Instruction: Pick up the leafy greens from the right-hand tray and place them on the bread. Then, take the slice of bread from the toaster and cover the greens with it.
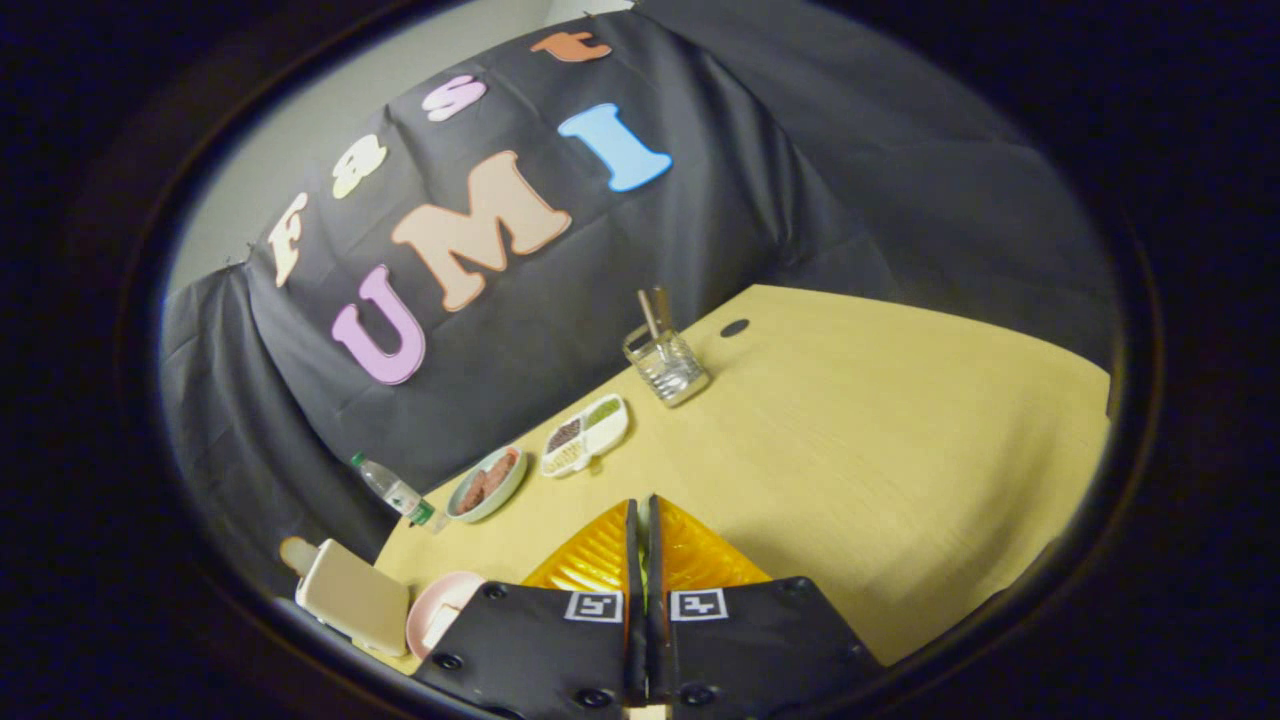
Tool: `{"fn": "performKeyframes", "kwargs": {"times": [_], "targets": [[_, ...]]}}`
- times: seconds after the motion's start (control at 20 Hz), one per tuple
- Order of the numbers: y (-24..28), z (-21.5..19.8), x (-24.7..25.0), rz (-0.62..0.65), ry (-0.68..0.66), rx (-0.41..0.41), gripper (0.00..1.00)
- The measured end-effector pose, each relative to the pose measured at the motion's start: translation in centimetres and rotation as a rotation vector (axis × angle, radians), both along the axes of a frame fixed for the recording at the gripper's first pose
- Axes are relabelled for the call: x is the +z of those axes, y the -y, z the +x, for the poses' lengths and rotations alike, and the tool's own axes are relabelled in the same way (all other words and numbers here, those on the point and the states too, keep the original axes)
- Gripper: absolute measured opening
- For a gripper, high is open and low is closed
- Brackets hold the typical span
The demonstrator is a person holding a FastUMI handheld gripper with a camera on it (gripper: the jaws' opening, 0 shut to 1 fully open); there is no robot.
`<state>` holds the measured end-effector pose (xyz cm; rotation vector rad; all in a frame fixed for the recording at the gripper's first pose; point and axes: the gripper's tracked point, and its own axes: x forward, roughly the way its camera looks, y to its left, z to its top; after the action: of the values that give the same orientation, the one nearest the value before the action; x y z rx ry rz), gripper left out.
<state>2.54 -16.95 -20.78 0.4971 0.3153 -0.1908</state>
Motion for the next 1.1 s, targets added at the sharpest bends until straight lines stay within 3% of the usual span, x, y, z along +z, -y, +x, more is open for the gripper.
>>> {"fn": "performKeyframes", "kwargs": {"times": [0.35,0.7,0.85,1.1], "targets": [[-10.1,1.2,5.7,0.04,0.089,0.143,0.03],[-21.7,1.3,5.8,0.15,0.104,0.278,0.03],[-25.2,2.3,5.4,0.204,0.122,0.282,0.03],[-27.1,3.1,1.0,0.211,0.07,0.201,0.03]]}}
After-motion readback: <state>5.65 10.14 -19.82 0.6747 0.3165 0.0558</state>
